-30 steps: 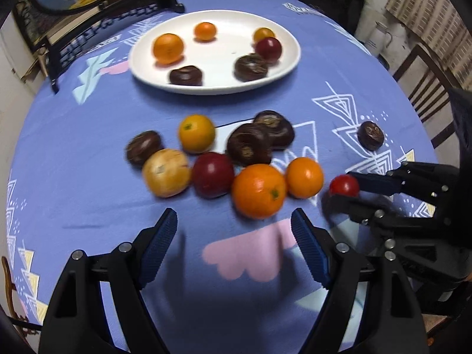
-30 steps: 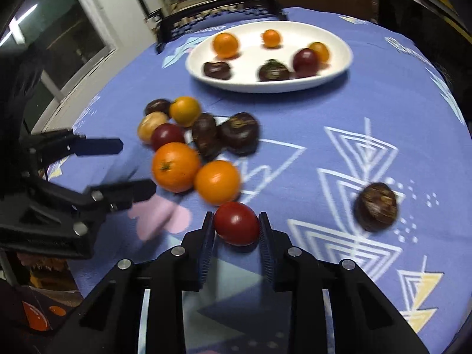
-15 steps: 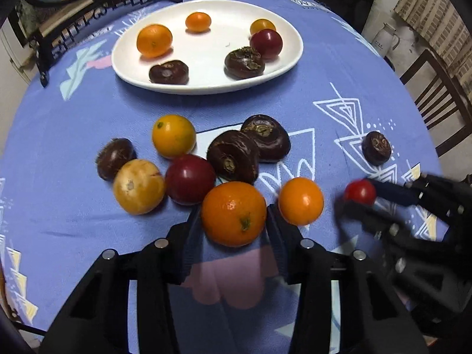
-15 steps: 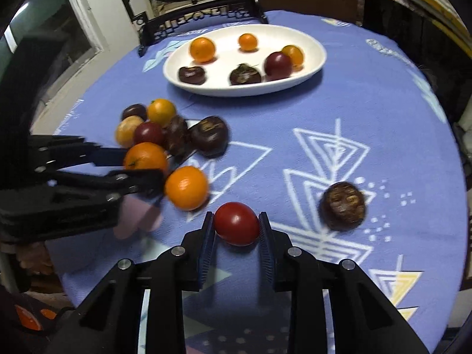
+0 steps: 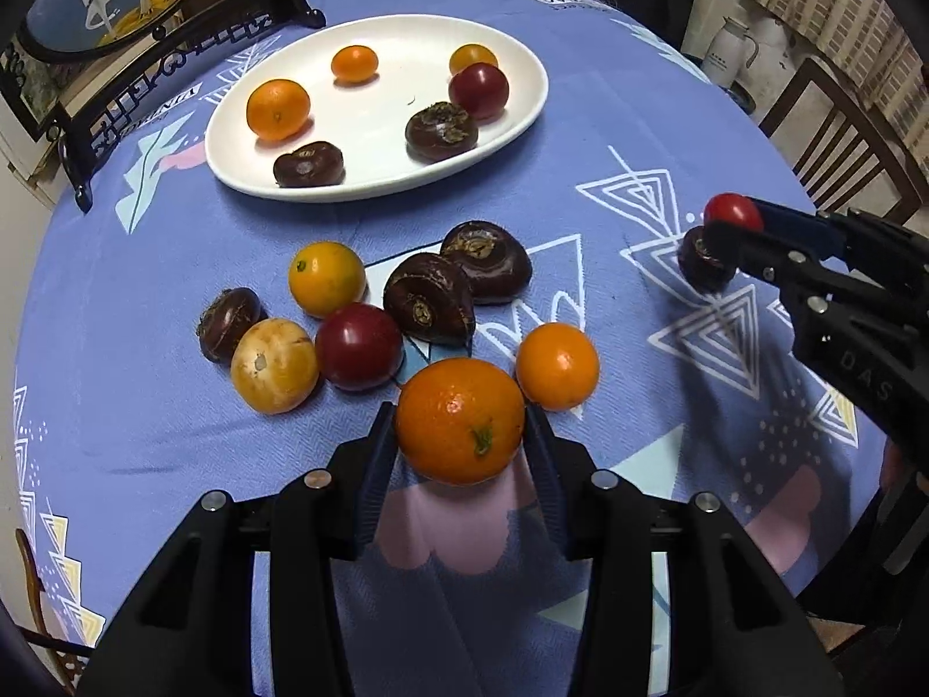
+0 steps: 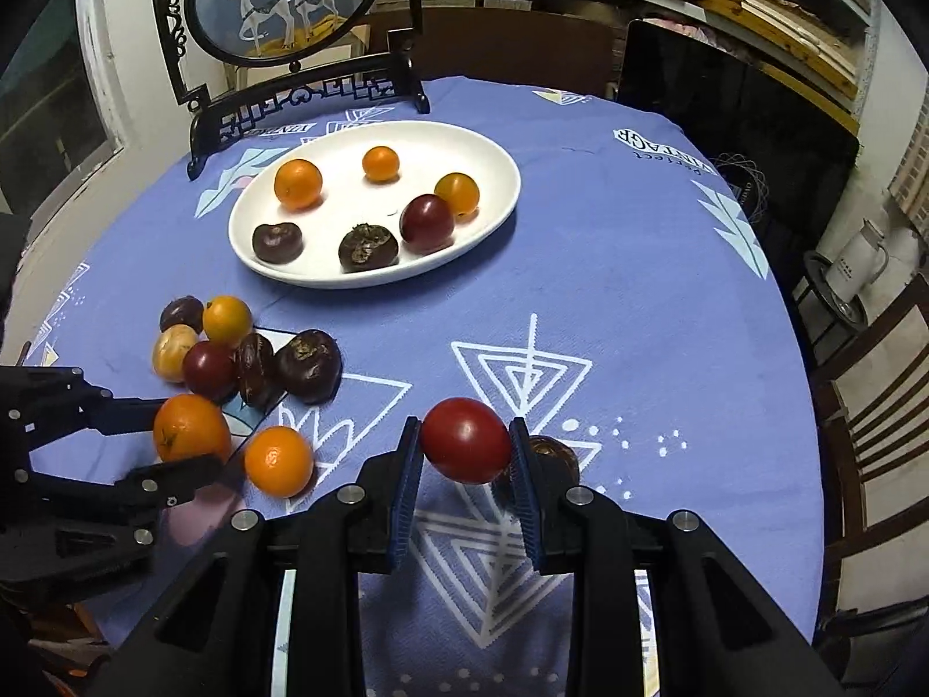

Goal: Organize fruits
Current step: 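Carry the red tomato and mandarin over the white plate to release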

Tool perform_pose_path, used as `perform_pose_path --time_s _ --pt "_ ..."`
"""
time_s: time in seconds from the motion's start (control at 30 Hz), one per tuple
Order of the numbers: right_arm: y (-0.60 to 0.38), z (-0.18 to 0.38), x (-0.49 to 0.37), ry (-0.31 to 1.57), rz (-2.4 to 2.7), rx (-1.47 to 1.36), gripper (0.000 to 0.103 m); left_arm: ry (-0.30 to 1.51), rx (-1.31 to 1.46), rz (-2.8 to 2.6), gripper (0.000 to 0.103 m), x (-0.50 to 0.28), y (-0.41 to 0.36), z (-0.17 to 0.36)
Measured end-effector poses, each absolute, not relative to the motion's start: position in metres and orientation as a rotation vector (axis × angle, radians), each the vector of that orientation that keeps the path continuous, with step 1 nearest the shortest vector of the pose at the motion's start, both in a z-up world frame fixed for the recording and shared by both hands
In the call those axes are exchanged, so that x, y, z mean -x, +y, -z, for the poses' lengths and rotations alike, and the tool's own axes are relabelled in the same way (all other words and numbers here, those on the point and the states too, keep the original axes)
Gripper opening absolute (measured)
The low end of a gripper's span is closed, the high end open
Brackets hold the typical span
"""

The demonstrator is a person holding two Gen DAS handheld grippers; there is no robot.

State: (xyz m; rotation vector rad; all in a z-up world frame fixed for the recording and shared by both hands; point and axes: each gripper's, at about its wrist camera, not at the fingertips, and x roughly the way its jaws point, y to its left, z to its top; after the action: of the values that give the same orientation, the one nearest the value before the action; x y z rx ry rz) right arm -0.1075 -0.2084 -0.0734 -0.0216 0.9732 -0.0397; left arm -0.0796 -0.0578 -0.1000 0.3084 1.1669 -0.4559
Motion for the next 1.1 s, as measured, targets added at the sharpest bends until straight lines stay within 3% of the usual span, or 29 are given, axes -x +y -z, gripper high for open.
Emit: perform_pose_path --time_s 1.1 --pt "-0.204 0.064 0.105 0.964 0.032 0.003 0.03 1.111 -0.255 0.476 0.043 0.07 -0.049 0.065"
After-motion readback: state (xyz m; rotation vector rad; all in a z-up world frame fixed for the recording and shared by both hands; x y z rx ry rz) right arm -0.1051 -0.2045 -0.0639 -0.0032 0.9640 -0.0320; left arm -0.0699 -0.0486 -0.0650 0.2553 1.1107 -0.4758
